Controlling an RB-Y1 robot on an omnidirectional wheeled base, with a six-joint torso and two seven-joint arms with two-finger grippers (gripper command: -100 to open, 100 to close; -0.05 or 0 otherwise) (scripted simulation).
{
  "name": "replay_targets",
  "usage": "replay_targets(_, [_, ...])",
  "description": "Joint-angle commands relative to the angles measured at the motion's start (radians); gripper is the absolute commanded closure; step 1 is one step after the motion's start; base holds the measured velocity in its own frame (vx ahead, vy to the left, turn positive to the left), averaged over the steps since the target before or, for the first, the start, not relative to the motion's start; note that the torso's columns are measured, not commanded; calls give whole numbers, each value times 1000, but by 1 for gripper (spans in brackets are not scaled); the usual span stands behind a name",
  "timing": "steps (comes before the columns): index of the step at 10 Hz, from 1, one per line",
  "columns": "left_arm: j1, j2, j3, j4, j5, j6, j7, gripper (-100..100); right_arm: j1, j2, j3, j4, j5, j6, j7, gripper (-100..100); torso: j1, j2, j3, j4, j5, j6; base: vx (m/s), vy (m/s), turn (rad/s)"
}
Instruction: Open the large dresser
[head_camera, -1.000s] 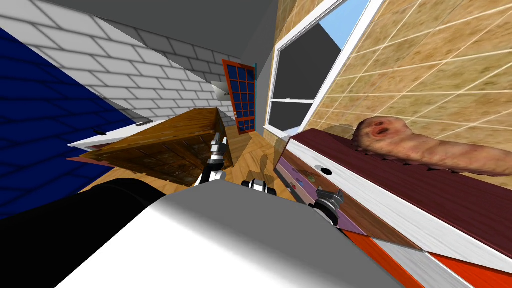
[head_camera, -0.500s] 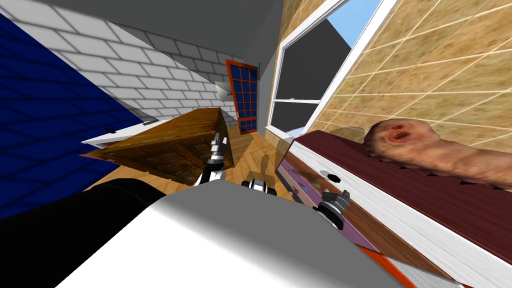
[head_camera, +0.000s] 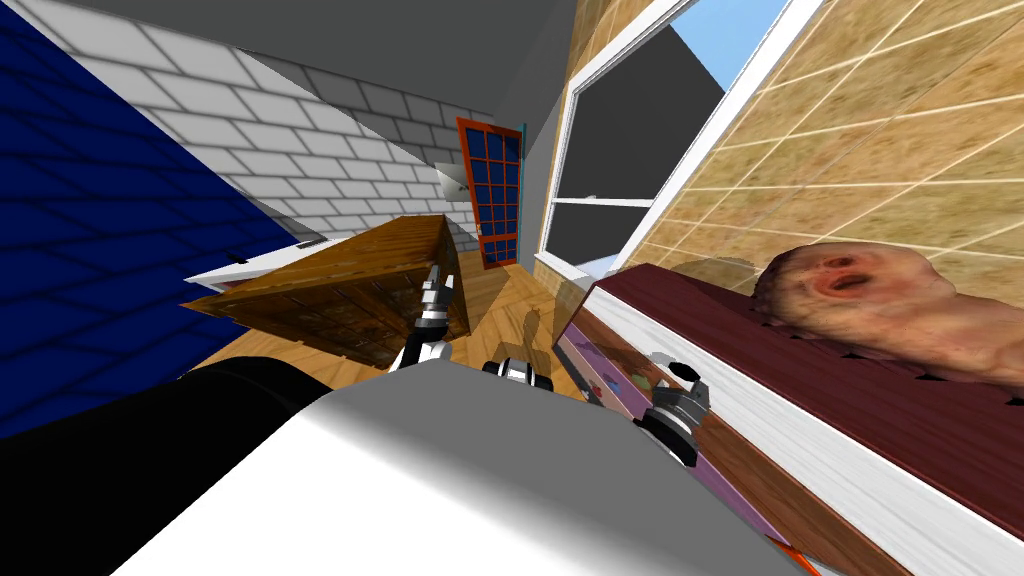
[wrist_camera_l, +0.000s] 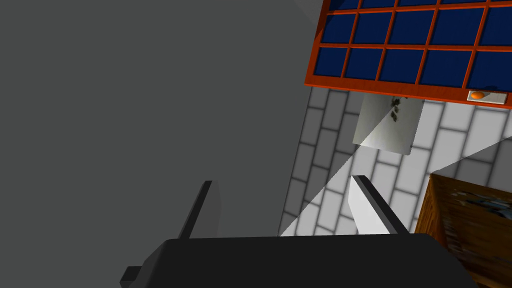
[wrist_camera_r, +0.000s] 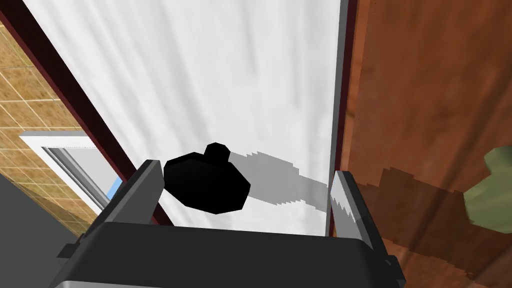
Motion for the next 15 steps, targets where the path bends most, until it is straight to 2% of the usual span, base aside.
replay_targets(1, [0,0,0,0,0,0,0,0,0,-14,-11,-9,-15,-15,4,-100,-2,-3,-1,0,0,-1,31,-5,-10])
replay_targets(2, [0,0,0,0,0,0,0,0,1,-15,-13,-11,-17,-18,5,100,-2,-4,-2,-1,-1,-2,0,-2,-15])
replay_targets(4, [0,0,0,0,0,0,0,0,8,-20,-15,-27,-16,-22,8,100,-4,-4,0,-5,-9,-2,-74,111,-41])
replay_targets(9, [0,0,0,0,0,0,0,0,23,-24,-13,-53,-12,-29,11,100,-11,-9,-4,-3,-5,0,-104,142,-27])
replay_targets(12, [0,0,0,0,0,0,0,0,36,-22,-7,-64,-9,-37,15,100,-2,-6,-1,-5,-7,-1,-102,186,-43])
replay_targets(13, [0,0,0,0,0,0,0,0,27,-28,-15,-62,-9,-27,13,100,-5,-8,-3,-5,-8,-3,-52,86,-26])
replay_targets(14, [0,0,0,0,0,0,0,0,37,-23,-7,-69,-4,-31,13,100,-10,-10,-5,-4,-5,-3,-86,118,-39])
replay_targets(15, [0,0,0,0,0,0,0,0,40,-23,-5,-72,-3,-32,13,100,-5,-7,-3,-4,-7,-3,-115,147,-35])
